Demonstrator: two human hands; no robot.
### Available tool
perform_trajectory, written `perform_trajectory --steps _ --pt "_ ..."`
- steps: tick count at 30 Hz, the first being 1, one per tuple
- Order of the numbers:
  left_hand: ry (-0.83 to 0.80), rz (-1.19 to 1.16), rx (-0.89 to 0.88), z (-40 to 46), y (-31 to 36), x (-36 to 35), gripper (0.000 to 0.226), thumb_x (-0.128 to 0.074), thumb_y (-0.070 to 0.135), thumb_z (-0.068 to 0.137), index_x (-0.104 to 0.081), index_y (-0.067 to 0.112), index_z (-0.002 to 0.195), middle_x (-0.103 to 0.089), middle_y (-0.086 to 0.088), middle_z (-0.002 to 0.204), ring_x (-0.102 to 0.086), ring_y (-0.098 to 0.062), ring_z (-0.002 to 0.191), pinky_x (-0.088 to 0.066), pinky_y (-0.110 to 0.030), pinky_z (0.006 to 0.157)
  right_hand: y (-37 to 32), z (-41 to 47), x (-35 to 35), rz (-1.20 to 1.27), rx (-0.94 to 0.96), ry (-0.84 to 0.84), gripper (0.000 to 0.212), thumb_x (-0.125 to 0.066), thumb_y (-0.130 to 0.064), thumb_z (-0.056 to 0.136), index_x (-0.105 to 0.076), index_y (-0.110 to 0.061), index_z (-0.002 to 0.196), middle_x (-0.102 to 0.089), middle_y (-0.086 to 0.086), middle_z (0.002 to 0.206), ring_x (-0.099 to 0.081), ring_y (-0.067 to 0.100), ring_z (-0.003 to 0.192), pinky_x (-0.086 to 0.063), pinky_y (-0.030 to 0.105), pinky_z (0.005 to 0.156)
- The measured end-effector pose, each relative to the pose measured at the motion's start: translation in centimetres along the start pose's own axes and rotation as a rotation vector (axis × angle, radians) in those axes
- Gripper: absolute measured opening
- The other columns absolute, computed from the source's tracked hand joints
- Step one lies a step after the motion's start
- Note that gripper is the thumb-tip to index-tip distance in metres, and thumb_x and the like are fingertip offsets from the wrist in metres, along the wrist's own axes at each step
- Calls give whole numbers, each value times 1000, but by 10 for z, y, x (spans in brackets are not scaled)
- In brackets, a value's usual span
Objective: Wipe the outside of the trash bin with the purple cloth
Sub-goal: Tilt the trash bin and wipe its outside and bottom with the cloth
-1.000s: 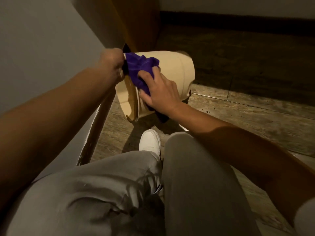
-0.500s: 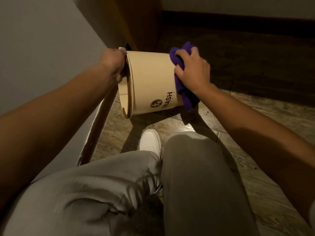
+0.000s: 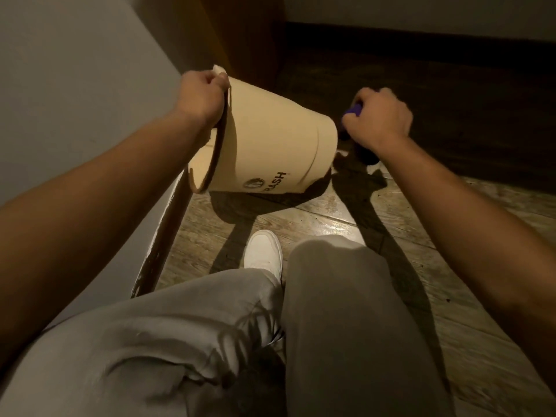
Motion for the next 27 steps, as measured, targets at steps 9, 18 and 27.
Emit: perform_trajectory --steps 9,18,27 --pt "-17 409 -401 -20 38 -21 44 -43 30 111 -51 14 152 -64 -13 139 -58 -17 117 -46 -34 97 -115 -52 -64 -101 272 -499 33 -60 -48 89 -57 -33 119 -62 2 112 -57 26 96 -43 36 75" --pt "-76 647 -539 -31 16 -67 39 -47 25 110 -53 11 145 -75 -15 109 -73 -29 94 -62 -45 83 -117 -66 -123 -173 240 -537 51 -57 -50 93 -49 -33 140 -63 4 128 -60 29 116 -39 35 78" --pt "-166 709 -480 -26 -9 -89 44 -49 21 107 -42 9 149 -74 -17 103 -72 -34 87 -61 -50 78 -99 -66 -144 -162 177 -562 64 -58 -48 91 -39 -32 150 -63 5 124 -62 29 112 -44 34 72"
Point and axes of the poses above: each hand's wrist, its own z-axis towards the middle knuckle, its own x-axis out of the back of the hand, y = z × x, the point moved 9 cm from there along z, towards the middle knuckle
